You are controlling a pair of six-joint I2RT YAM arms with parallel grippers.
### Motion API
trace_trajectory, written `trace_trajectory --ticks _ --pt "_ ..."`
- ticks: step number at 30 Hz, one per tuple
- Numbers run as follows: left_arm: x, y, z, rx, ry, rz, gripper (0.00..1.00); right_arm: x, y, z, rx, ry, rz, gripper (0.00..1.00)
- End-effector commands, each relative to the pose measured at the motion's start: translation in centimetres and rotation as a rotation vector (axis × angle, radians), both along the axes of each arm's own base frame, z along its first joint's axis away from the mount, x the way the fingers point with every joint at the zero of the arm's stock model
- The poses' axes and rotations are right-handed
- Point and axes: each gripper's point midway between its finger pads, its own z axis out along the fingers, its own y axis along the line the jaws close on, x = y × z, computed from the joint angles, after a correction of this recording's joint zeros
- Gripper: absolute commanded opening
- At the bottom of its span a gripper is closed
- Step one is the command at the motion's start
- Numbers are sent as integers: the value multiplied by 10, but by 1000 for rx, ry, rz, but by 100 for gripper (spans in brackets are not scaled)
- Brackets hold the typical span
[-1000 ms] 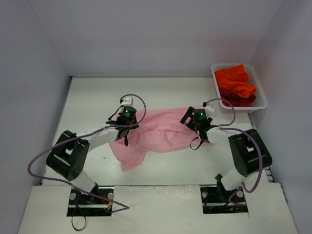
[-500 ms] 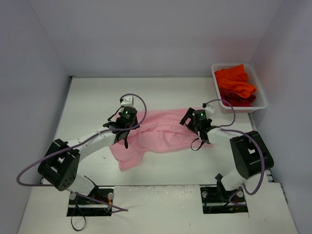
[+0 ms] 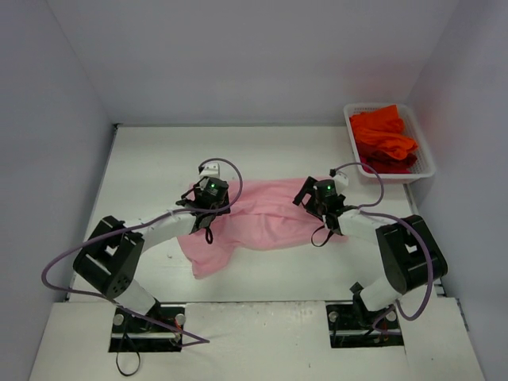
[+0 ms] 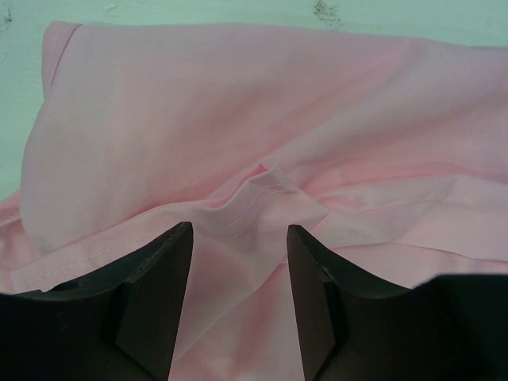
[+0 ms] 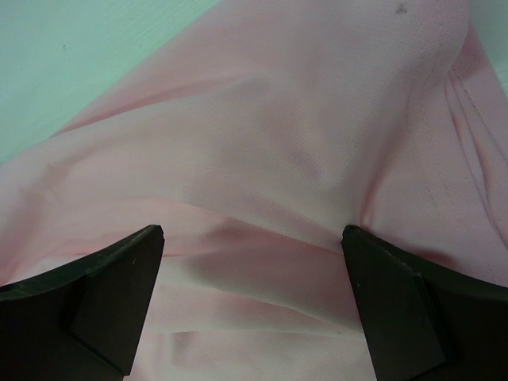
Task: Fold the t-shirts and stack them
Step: Fold the tshirt
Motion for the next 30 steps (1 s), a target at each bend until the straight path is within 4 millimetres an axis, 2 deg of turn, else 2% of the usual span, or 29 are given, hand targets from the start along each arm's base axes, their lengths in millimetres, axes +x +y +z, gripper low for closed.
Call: trace_trajectory --ticks 1,5,7,12,21,30 --pt "21 -4 30 -28 -90 31 47 -15 -4 -10 -15 55 -10 93" --pt "24 1 25 -24 -81 44 47 -14 -5 -10 -18 55 -9 93" --pt "24 1 26 -28 -85 43 43 -14 -4 -10 -18 56 -8 93" --pt "23 1 26 -29 -91 34 25 -15 -4 -12 -14 63 -10 93" --pt "22 -2 18 -37 -78 26 2 -15 -4 -10 -19 59 -8 93" --pt "13 4 33 -43 -92 38 0 -16 -3 -11 -10 63 -6 93"
